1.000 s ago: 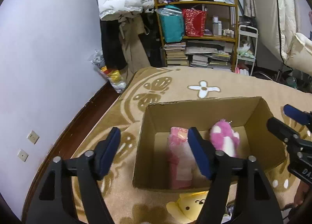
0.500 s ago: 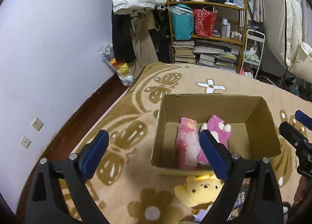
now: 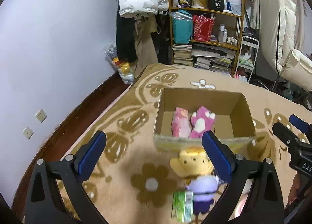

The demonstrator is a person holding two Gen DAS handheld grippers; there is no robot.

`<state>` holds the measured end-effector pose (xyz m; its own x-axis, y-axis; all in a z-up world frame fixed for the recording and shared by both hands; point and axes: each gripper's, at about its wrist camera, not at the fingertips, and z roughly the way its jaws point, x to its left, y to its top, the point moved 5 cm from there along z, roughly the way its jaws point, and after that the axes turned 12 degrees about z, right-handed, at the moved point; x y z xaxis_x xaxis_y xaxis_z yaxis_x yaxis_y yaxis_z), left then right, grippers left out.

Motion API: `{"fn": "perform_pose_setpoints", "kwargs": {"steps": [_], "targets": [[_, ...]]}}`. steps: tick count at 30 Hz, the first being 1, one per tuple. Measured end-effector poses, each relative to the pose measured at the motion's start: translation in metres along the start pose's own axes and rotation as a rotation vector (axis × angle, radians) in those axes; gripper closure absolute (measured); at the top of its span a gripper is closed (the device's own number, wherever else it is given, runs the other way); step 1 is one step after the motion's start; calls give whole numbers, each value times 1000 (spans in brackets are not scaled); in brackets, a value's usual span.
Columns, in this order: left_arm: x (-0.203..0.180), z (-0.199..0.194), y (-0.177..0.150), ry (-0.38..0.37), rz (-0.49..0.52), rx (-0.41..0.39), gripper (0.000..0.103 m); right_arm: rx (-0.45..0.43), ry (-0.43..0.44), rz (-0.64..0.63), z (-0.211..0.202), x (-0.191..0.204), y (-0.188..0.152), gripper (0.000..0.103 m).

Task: Organize soft objects
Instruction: 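Move both grippers back toward the green tissue pack and swirl cushion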

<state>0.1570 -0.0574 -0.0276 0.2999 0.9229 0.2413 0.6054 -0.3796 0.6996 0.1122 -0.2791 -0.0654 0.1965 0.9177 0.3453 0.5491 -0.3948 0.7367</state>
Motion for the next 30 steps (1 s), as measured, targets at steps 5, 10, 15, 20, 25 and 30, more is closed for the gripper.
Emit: {"fn": "perform_pose_setpoints", "kwargs": {"steps": [5, 10, 15, 20, 25, 30], "targets": [[-2, -27, -19, 10, 12, 14, 5, -17, 17, 24, -30, 0, -14, 0], [-5, -44, -37, 16, 28, 52, 5, 8, 19, 44, -50, -4, -29, 0], [-9, -50, -57, 24, 54, 96, 5, 65, 4, 23, -54, -4, -51, 0], [-13, -49, -69, 30, 63, 129, 5, 144, -3, 39, -47, -5, -70, 0], [-18, -38, -81, 17, 81, 194, 5, 216, -64, 39, -31, -10, -85, 0], [-21, -18, -94, 12, 82, 275, 5, 301, -113, 82, -13, -23, -95, 0]]}}
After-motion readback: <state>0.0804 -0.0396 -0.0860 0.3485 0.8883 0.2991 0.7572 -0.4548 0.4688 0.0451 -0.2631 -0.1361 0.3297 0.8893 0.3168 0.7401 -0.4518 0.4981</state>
